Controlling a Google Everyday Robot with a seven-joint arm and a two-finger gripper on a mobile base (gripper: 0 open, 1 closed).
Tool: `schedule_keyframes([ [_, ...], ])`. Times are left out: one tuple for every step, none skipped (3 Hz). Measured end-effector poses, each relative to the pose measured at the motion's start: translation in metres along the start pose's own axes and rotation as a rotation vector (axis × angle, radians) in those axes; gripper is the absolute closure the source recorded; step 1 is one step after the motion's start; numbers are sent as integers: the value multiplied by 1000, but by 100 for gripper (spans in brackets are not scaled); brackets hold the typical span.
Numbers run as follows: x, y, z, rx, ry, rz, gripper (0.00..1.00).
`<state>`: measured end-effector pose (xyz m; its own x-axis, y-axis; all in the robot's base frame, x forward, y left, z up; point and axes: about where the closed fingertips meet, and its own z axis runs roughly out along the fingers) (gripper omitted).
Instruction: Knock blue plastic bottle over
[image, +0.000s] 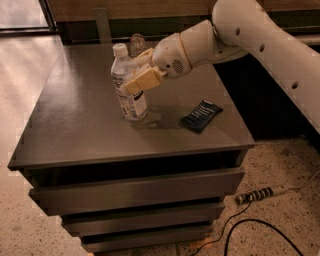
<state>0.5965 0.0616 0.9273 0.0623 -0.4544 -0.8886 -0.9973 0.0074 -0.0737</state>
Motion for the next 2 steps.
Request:
schedule_keyframes([
  [-4,0,-16,0,20,5,95],
  [-15,-5,-46,65,142,-70,100],
])
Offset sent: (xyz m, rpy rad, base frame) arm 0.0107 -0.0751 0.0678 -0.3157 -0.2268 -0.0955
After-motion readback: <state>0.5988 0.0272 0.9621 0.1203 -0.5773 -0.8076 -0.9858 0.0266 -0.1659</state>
